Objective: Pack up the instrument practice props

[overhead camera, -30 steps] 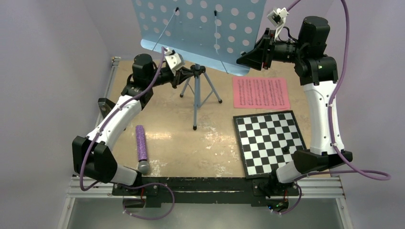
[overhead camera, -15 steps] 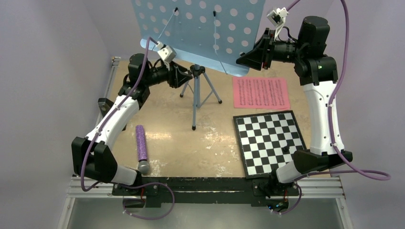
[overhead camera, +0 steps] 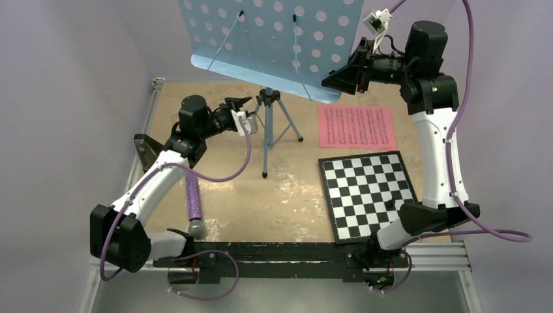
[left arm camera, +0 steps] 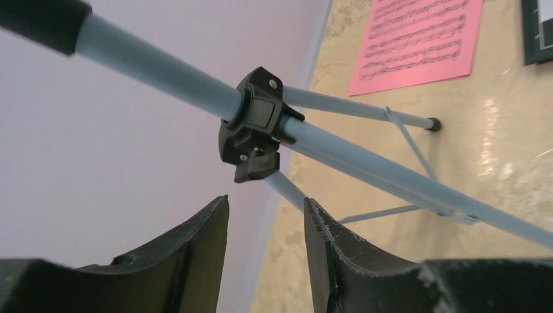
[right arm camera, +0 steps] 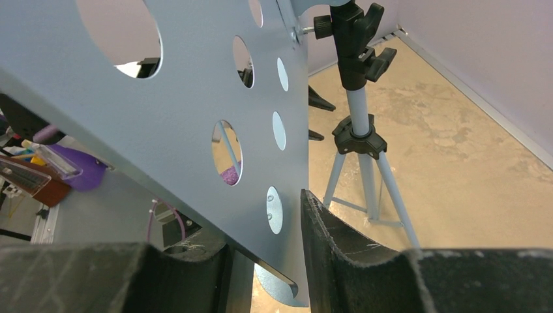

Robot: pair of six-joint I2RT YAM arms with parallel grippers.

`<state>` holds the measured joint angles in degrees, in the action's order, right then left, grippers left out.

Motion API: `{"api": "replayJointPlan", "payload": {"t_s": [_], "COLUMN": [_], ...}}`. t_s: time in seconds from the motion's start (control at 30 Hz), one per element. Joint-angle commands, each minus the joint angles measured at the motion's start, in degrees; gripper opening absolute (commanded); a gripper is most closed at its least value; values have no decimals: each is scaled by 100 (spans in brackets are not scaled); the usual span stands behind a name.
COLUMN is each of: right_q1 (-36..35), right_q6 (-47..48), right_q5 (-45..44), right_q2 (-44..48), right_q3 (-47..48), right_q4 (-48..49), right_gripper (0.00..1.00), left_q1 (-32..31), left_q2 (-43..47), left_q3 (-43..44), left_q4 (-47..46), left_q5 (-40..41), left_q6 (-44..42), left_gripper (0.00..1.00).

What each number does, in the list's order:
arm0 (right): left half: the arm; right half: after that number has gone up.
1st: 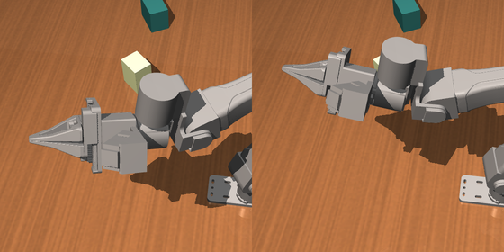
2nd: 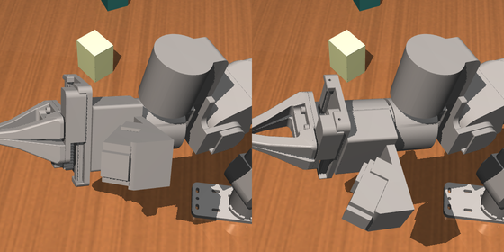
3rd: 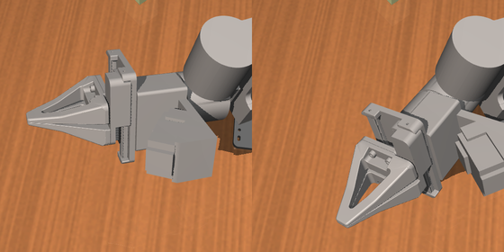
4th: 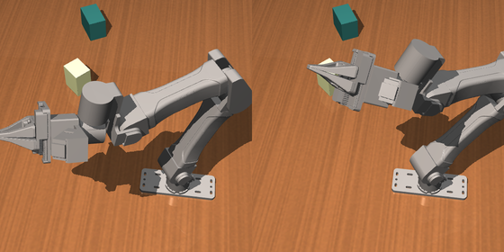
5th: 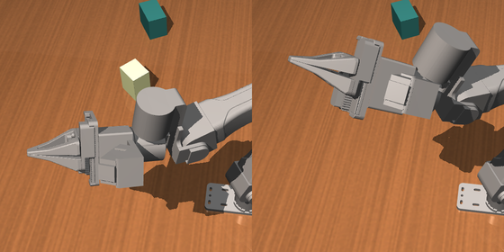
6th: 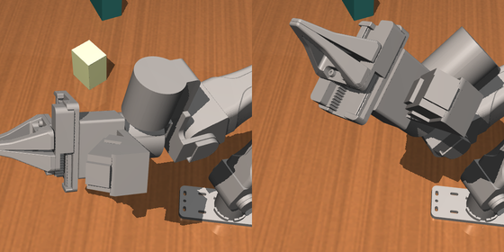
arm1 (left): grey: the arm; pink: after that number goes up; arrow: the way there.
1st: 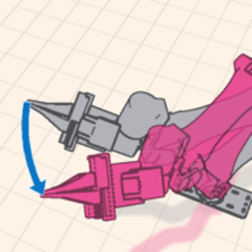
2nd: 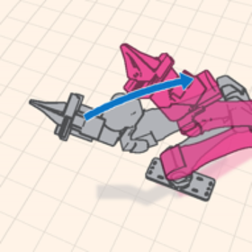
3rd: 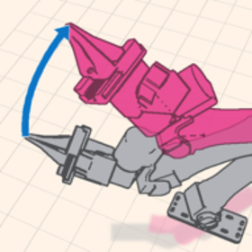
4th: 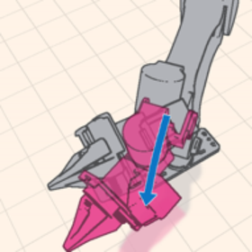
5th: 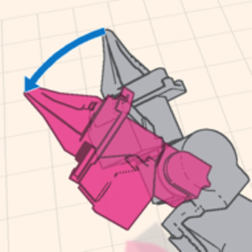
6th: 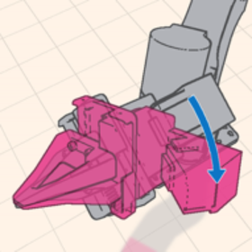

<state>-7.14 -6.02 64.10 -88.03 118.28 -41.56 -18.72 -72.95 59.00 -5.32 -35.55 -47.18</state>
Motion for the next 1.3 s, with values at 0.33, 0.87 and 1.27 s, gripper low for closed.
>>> {"api": "replayJointPlan", "payload": {"t_s": [0.33,0.87,1.27], "right_q1": [-13,-13,-11], "right_q6": [10,45,95], "right_q5": [15,-8,-2], "right_q2": [16,-64,-100], "right_q3": [143,222,240], "right_q4": [117,96,51], "right_gripper": [34,34,34], "left_q1": [-357,-270,132], "left_q2": [-293,-639,-690], "left_q3": [13,864,632], "left_q4": [-1027,-450,102], "left_q5": [99,309,-1119], "left_q6": [-2023,601,5136], "left_gripper": [46,10,0]}}
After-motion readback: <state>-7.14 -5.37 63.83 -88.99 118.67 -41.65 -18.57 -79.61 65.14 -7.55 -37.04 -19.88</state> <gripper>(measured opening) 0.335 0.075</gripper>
